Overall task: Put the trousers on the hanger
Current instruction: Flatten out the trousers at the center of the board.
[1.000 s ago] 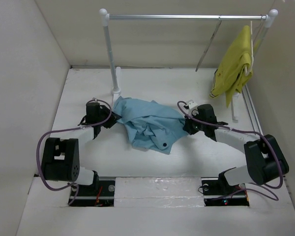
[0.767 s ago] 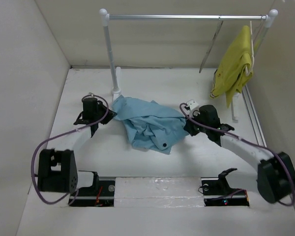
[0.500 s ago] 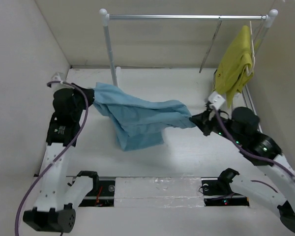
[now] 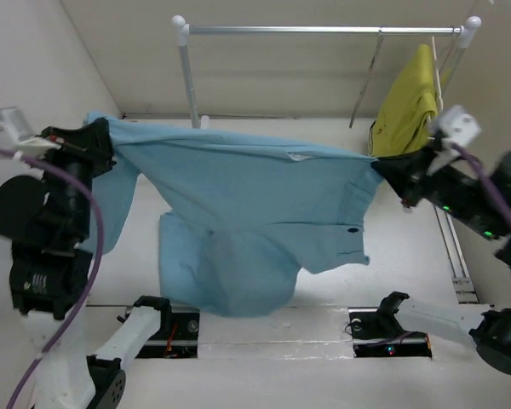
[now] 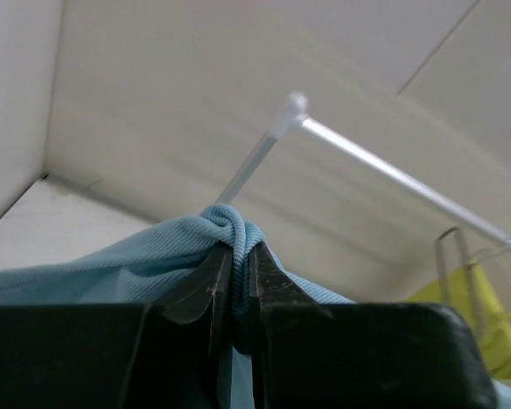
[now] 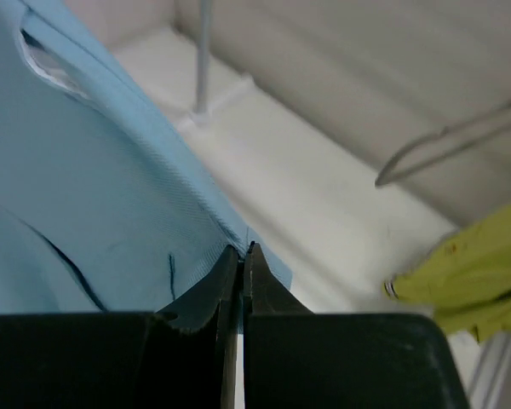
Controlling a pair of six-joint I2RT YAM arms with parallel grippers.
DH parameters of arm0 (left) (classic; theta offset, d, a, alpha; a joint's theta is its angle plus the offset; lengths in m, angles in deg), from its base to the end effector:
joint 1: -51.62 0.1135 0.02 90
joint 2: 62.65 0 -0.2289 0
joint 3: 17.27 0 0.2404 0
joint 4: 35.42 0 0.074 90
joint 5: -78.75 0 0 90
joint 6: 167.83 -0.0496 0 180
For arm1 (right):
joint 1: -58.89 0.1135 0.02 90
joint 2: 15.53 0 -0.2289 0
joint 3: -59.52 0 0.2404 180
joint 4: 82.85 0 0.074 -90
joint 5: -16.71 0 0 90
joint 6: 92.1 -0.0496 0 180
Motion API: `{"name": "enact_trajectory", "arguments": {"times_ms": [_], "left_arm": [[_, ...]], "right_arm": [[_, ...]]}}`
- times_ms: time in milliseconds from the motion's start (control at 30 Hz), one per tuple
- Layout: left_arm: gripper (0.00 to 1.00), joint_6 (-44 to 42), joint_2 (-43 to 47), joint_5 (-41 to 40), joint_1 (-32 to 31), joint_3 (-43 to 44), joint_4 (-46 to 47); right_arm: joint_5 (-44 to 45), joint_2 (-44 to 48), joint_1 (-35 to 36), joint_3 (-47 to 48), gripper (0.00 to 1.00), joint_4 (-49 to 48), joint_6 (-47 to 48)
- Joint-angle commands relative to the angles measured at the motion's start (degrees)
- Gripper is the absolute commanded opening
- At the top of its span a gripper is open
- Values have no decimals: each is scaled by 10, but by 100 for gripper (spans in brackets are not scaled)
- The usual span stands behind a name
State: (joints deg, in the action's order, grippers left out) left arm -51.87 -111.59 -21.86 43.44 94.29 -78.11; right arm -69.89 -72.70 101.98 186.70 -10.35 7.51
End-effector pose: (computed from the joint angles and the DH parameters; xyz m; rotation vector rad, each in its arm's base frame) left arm 0.0959 -0.0046 0.5414 -0.3506 1.1885 -0.4053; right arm 0.0761 0.0672 0.5264 -0.6813 1.4798 0.4028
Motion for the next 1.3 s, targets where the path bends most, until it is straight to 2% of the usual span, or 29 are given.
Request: {"name": "enact_trajectory", "arguments": {"times_ms": [0, 33, 67, 100, 167, 200, 233, 300, 333, 367, 400, 500, 567, 633, 667, 700, 767, 867, 900, 967, 1033, 1067, 1100, 1133, 1200, 1267], "left_arm": [[0, -57, -104, -31, 18, -68, 26], [0, -63, -139, -15, 18, -108, 49], [0, -65, -158, 5, 18, -126, 62], [0, -67, -181, 10, 18, -146, 74], [15, -69, -263, 31, 18, -186, 113], [33, -64, -295, 26, 18, -188, 114], [42, -60, -355, 20, 18, -175, 100], [51, -39, -389, 31, 18, -159, 78], [55, -37, -389, 42, 9, -161, 84], [60, -35, -378, 53, 2, -170, 95], [70, -37, -367, 50, -7, -176, 105], [72, -48, -336, 15, -51, -179, 86], [71, -46, -314, 2, -59, -211, 64], [69, -27, -274, 0, -59, -284, 59], [69, -20, -258, -3, -59, -311, 59], [67, -12, -241, -5, -59, -337, 58], [67, 16, -194, -10, -59, -408, 56], [66, 68, -156, -25, -59, -477, 39], [65, 85, -151, -34, -46, -490, 26], [65, 139, -142, -63, -15, -519, 20], [66, 150, -139, -34, 46, -536, 33], [67, 153, -145, 12, 82, -543, 50], [68, 151, -145, 12, 83, -543, 62], [68, 147, -155, 47, 92, -546, 72], [68, 141, -170, 66, 92, -542, 77], [69, 139, -188, 75, 68, -546, 86]], "right_arm": [[141, -21, -44, -85, 0, -9, 27], [128, -22, -69, -151, 0, -29, 24], [91, -22, -126, -186, 0, -55, 19], [75, -25, -155, -221, 0, -98, 17], [64, -37, -206, -318, 0, -136, 3], [62, -43, -251, -347, 0, -173, 2], [59, -51, -274, -368, 0, -188, -1], [34, -81, -324, -412, 0, -236, -13], [25, -90, -333, -417, 11, -246, -16], [21, -99, -333, -428, 29, -261, -22], [13, -115, -333, -427, 59, -282, -22], [13, -136, -304, -407, 70, -233, -13], [20, -111, -264, -435, 70, -224, -6], [17, -61, -243, -507, 46, -215, -12], [-3, -42, -226, -535, 30, -212, -27], [-24, -24, -218, -564, 0, -215, -34], [-96, 31, -176, -651, 0, -233, -57], [-133, 69, -106, -732, 0, -304, -94], [-135, 67, -55, -741, 5, -321, -118], [-119, 48, -10, -734, 10, -347, -128], [-77, -6, 38, -707, 25, -341, -127], [-38, -49, 38, -679, 38, -299, -137], [-19, -65, 38, -669, 43, -278, -137], [-14, -72, 26, -667, 48, -268, -160], [0, -66, 17, -703, 62, -264, -192], [7, -32, -14, -737, 65, -266, -232]]}}
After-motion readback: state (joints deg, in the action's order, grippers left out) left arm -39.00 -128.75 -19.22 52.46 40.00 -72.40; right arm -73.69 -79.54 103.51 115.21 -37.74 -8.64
